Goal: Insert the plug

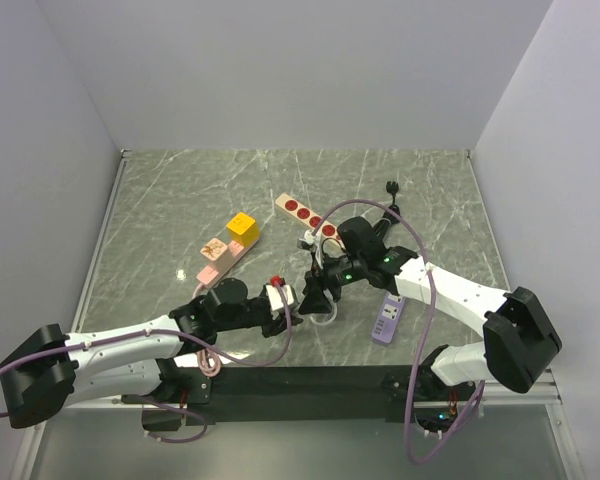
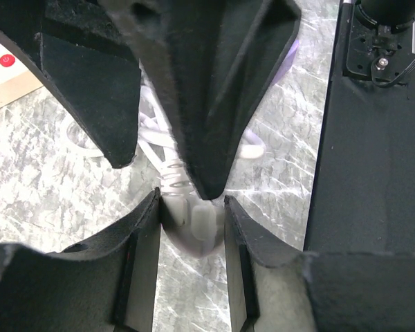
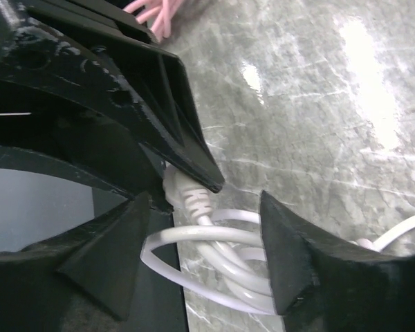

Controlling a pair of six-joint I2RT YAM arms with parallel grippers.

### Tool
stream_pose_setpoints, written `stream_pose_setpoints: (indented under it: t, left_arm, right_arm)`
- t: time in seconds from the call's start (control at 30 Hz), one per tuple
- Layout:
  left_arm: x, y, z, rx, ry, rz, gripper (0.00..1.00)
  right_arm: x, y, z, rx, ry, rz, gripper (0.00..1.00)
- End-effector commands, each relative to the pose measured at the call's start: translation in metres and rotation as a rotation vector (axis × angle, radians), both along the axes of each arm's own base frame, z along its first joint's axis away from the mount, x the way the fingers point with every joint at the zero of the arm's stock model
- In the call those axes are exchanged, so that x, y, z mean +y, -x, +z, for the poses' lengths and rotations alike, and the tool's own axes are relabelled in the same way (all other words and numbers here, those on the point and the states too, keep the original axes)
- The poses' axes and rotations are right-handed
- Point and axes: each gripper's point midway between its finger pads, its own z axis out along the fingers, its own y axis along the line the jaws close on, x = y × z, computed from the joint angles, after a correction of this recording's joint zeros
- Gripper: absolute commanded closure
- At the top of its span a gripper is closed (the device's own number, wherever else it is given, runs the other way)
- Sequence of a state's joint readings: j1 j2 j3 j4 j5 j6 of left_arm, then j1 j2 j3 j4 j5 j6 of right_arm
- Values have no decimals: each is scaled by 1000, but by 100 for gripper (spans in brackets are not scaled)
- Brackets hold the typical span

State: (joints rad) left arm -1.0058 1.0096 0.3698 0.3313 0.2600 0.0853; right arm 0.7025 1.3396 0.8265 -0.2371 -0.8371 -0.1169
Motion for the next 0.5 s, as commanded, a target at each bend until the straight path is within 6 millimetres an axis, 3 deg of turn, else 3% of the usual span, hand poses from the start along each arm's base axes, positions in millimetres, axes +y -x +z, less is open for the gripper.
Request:
stream_pose_setpoints:
  t: [0.0,0.1,0.2,0.47]
  left_arm:
    - [-9,-9,39,-100,121,18,99]
    - [-7,-14,40,-108,126,45,99]
    - [-4,-21,42,-123,129,88,99]
    - [-2,-23,43,-142,136,103,99]
  right_arm:
    - [-6,6,-12,35,50,-11,31]
    - [-8,11,-16,55,64,-12,43]
    - [-11,19,-21,82,79,-11,49]
    - [-9,36,-38,126,130,25,50]
